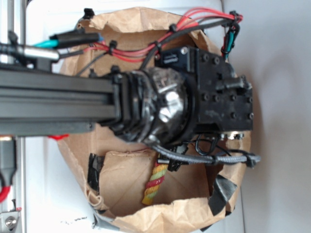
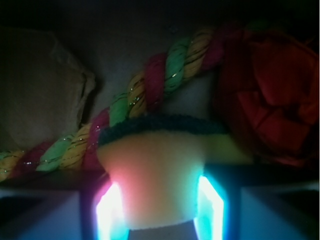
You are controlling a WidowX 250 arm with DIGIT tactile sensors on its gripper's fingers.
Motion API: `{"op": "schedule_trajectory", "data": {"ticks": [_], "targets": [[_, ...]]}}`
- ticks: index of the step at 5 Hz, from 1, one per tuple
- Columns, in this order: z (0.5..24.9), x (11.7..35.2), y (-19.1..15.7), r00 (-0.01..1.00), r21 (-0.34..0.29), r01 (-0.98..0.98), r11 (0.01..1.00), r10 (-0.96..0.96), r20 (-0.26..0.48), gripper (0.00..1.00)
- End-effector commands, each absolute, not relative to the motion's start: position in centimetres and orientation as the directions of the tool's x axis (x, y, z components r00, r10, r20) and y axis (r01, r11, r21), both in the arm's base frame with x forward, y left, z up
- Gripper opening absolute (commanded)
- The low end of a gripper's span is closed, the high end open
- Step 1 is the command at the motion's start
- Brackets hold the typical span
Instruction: Grab the green sponge.
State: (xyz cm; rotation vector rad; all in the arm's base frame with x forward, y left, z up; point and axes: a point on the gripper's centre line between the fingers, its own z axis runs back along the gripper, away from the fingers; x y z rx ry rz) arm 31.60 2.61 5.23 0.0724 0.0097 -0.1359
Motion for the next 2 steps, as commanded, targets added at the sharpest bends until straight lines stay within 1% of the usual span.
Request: {"op": "schedule_trajectory", "data": {"ticks": [1,2], "targets": [[6.89,32.80,3.00,0.993,0.064,0.103,0.993,-0.106,0.052,0.00],[7.09,32.54,3.06,0.995,0.061,0.085,0.995,-0.088,0.050,0.00]]}}
